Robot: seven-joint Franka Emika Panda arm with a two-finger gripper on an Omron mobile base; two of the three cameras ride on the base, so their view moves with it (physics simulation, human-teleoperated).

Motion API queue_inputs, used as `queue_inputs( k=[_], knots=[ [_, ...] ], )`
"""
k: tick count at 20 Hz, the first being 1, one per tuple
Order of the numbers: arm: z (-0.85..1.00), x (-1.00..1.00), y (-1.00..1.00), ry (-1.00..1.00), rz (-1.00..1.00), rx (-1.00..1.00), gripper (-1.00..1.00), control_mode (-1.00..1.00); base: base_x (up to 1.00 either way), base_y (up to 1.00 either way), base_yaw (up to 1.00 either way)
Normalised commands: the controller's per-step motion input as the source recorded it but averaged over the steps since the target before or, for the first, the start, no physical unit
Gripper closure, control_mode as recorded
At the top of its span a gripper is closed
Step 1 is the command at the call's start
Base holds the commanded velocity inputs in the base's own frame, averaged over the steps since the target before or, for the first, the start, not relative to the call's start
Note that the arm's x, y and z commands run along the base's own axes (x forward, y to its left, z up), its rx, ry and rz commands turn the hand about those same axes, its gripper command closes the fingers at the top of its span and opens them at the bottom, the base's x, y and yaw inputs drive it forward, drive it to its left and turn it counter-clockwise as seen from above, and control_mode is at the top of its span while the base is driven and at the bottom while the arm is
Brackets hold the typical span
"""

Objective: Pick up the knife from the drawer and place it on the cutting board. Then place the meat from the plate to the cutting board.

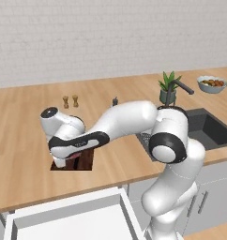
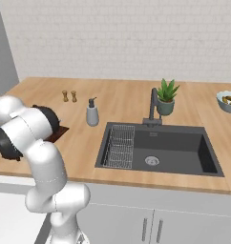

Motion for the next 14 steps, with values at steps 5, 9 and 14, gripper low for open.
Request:
queue_inputs(
  k=[5,9,14],
  knots=[
    [-0.07,0.10,0.00,0.00,0.63,0.00,1.00,-1.00,0.00,0.00,0.00],
    [-0.12,0.02,-0.06,0.00,0.21,-0.01,1.00,-1.00,0.00,0.00,0.00],
    [-0.06,0.65,-0.46,0.01,0.25,0.02,1.00,-1.00,0.00,0.00,0.00]
  ],
)
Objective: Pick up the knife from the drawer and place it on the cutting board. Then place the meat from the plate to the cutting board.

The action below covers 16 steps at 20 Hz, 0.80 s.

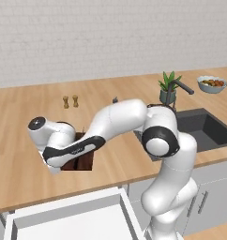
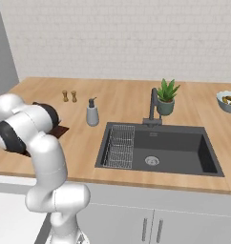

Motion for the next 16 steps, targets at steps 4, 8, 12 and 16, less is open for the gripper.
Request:
queue_inputs(
  k=[4,8,12,16],
  knots=[
    [0.00,0.74,-0.47,0.07,0.19,0.04,1.00,-1.00,0.00,0.00,0.00],
    [-0.03,0.50,-0.27,0.08,0.14,0.00,1.00,-1.00,0.00,0.00,0.00],
    [-0.09,0.29,-0.44,0.12,0.15,0.00,1.00,-1.00,0.00,0.00,0.00],
    [-0.06,0.42,-0.52,0.09,0.20,0.01,1.00,-1.00,0.00,0.00,0.00]
  ],
)
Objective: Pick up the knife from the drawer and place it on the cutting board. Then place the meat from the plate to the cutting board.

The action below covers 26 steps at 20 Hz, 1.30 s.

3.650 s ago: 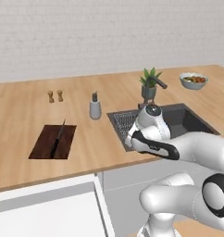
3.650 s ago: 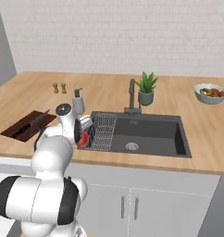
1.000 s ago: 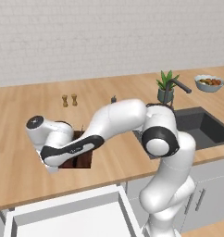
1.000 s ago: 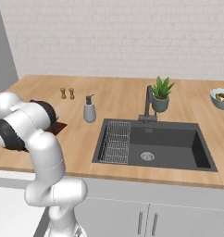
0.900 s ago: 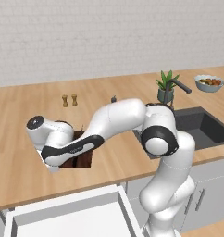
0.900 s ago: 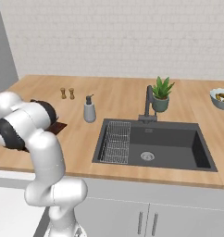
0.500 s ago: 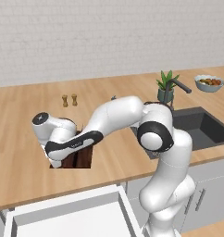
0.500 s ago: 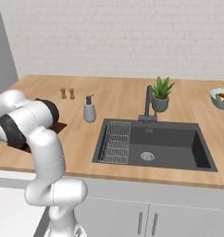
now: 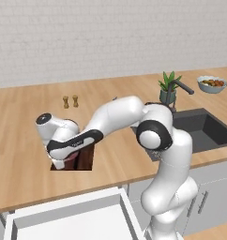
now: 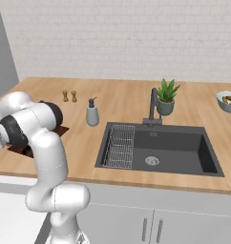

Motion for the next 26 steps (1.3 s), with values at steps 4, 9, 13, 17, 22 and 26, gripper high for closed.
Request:
queue_inputs(
  k=[4,9,13,17,22,26],
  knots=[
    [-0.05,0.60,-0.54,0.02,0.23,0.04,-1.00,-1.00,0.00,0.00,0.00],
    [-0.07,0.63,-0.67,0.00,0.21,0.07,-1.00,-1.00,0.00,0.00,0.00],
    [0.12,0.36,-0.49,0.00,0.21,0.13,-1.00,-1.00,0.00,0.00,0.00],
    [0.39,0.26,-0.06,-0.02,0.21,0.14,-1.00,-1.00,0.00,0.00,0.00],
    [0.70,-0.39,-0.38,-0.09,0.20,0.08,-1.00,-1.00,0.00,0.00,0.00],
    [0.50,-1.00,-1.00,-0.24,0.02,0.13,-1.00,-1.00,0.00,0.00,0.00]
  ],
)
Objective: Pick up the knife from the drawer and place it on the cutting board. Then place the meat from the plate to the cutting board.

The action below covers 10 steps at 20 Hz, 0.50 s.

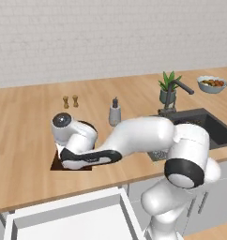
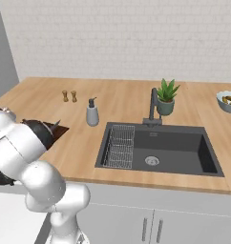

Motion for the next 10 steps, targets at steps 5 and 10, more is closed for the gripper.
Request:
queue_inputs(
  k=[5,10],
  knots=[
    [0.45,-1.00,-1.00,-0.40,0.00,0.19,-1.00,-1.00,0.00,0.00,0.00],
    [0.53,-1.00,-1.00,-0.40,0.00,0.20,-1.00,-1.00,0.00,0.00,0.00]
  ],
)
